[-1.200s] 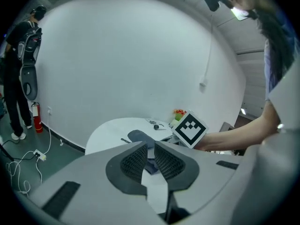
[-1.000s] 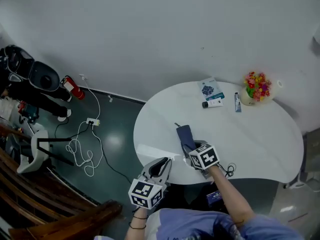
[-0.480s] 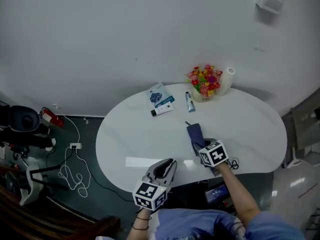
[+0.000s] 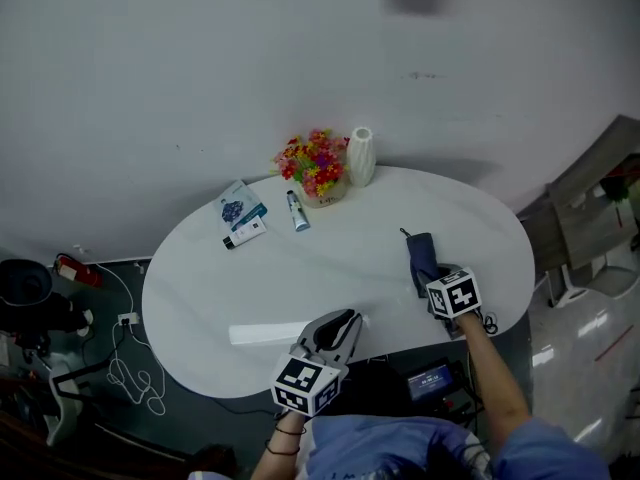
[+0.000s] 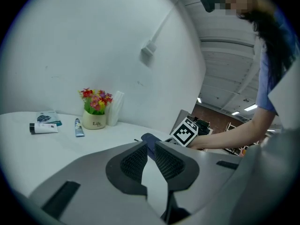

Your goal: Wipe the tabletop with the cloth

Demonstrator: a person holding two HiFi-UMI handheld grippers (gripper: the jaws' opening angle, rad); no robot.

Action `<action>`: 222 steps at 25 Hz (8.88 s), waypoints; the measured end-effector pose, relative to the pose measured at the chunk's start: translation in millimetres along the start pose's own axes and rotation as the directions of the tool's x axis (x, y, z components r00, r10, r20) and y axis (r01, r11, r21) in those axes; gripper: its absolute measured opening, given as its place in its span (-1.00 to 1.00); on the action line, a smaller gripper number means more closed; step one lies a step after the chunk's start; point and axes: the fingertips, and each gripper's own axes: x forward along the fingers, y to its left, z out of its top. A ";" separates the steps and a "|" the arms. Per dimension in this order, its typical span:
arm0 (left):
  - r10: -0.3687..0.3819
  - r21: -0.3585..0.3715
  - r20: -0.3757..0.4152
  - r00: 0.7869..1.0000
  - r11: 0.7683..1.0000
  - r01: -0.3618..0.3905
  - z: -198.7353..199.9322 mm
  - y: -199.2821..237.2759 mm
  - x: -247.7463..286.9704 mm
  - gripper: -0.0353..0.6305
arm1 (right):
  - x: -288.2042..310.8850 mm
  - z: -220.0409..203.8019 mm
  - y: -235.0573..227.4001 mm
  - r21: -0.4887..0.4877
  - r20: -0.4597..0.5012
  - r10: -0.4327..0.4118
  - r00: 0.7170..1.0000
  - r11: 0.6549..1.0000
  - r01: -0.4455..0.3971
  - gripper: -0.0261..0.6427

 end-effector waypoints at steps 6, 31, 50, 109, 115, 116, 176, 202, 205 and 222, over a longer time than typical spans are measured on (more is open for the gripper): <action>-0.056 0.020 -0.032 0.998 0.998 0.056 1.2 -42.1 49.0 -0.77 | -29.4 -39.9 -98.8 0.099 -0.011 -0.105 0.994 0.989 0.106 -0.72; -0.007 0.016 -0.087 0.996 1.000 0.009 -5.5 -68.2 69.3 -0.77 | -112.8 -130.2 -278.3 0.268 -0.089 -0.350 0.932 0.893 0.361 -0.72; 0.155 -0.028 -0.012 0.988 0.987 -0.155 -33.9 14.1 -100.4 -0.77 | -83.9 -16.1 -6.9 0.064 0.099 -0.081 0.992 0.995 0.075 -0.72; 0.302 -0.129 0.018 0.953 0.946 -0.298 -95.6 96.9 -256.8 -0.77 | 42.5 -29.6 334.1 -0.215 -0.092 0.237 0.967 0.943 -0.252 -0.72; 0.193 -0.087 0.001 0.981 0.977 -0.192 -71.2 44.4 -157.2 -0.77 | 11.1 -40.8 194.5 -0.109 -0.054 0.136 0.989 0.984 -0.142 -0.72; 0.177 -0.081 -0.004 0.984 0.981 -0.176 -68.0 35.8 -141.5 -0.77 | 5.2 -43.0 172.4 -0.089 -0.047 0.121 0.991 0.988 -0.125 -0.72; 0.327 -0.100 0.023 0.945 0.941 -0.323 -99.2 7.2 -240.1 -0.77 | -82.4 -56.4 174.9 -0.083 0.109 0.115 0.987 0.991 -0.106 -0.72; 0.565 -0.248 -0.006 0.825 0.798 -0.548 -201.1 55.5 -449.2 -0.77 | 24.1 -108.0 582.1 -0.459 -0.191 0.484 0.854 0.725 -0.514 -0.72; 0.549 -0.242 -0.010 0.836 0.810 -0.535 -199.8 55.2 -441.2 -0.77 | 28.5 -109.4 546.3 -0.425 -0.184 0.439 0.879 0.771 -0.474 -0.72; 0.309 -0.111 -0.020 0.951 0.944 -0.309 -134.4 17.8 -274.8 -0.77 | -1.9 -108.7 283.1 -0.212 -0.096 0.209 0.973 0.951 -0.225 -0.72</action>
